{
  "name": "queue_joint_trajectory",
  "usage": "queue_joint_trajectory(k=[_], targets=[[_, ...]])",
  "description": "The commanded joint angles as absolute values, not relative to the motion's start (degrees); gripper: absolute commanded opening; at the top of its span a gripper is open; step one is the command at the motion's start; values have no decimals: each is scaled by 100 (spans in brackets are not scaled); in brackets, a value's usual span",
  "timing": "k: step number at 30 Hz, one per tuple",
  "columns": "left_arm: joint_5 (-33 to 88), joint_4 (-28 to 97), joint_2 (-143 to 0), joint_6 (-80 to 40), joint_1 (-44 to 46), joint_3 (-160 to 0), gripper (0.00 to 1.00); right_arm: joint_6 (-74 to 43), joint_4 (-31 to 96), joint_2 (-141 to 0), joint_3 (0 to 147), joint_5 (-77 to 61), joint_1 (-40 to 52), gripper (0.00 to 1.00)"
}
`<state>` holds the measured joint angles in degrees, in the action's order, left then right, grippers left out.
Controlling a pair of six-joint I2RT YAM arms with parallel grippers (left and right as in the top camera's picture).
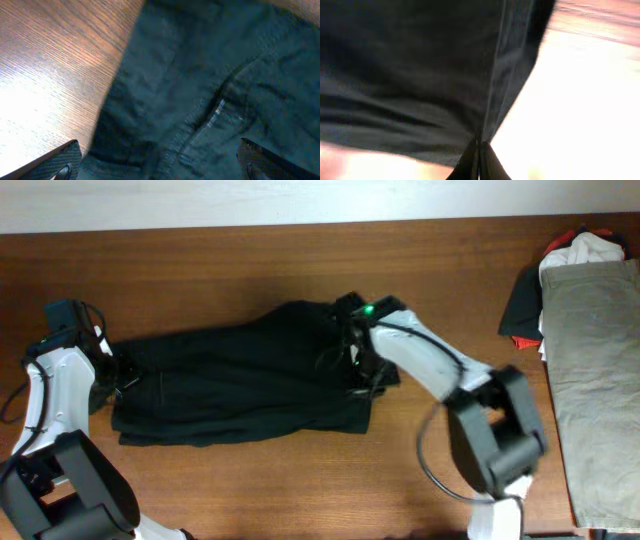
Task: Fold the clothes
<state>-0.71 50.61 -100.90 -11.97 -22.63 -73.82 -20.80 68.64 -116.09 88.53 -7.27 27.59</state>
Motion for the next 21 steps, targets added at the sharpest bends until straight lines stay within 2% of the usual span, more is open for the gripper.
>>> queue_joint_trajectory(k=[1, 4, 7, 10, 12, 13, 17, 19, 21], targets=[[-84, 5061, -10130, -1197, -2276, -7387, 99, -1848, 7011, -11006, 8788, -751, 2755, 4], [-21, 5085, -10130, -1197, -2279, -7387, 99, -2458, 6438, -11006, 7686, -725, 2799, 4], [67, 5033, -10130, -1197, -2276, -7387, 99, -2408, 6095, -11006, 7155, -749, 2812, 4], [67, 5022, -10130, -1199, -2276, -7387, 99, -2408, 5787, -10930, 7159, -843, 2799, 16], [67, 5022, -10130, -1199, -2276, -7387, 99, -2394, 5780, -10862, 7277, -854, 2799, 41], [67, 5022, -10130, -1199, -2276, -7387, 99, -2335, 5800, -10792, 7358, -856, 2764, 50], [69, 5022, -10130, -1199, -2276, -7387, 99, -1994, 5666, -10558, 7441, -1339, 2598, 51], [71, 5024, -10130, -1199, -2276, -7387, 99, -1999, 5148, -10582, 7144, -1527, 2700, 51], [110, 5022, -10130, -1197, -2276, -7387, 99, -1999, 4770, -10624, 6851, -1822, 2705, 47]])
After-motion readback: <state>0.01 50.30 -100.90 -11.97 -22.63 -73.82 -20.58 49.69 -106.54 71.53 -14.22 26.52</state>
